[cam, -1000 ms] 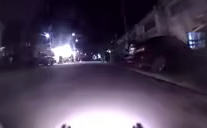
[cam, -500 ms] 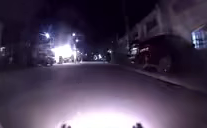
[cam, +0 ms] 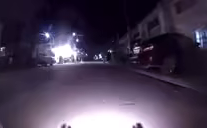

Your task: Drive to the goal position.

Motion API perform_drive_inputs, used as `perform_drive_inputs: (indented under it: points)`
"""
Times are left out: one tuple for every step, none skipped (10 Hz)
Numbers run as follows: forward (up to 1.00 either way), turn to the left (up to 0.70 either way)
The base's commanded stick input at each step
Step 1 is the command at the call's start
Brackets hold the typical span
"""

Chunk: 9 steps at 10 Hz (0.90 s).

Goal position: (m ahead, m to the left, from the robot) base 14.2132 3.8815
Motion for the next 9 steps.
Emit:
perform_drive_inputs:
  points:
    - [0.6, 0.0]
    - [0.6, 0.0]
    - [0.6, 0.0]
    - [0.6, 0.0]
    - [0.6, -0.09]
    - [0.6, -0.15]
    - [0.6, -0.15]
    - [0.6, -0.15]
    - [0.6, -0.15]
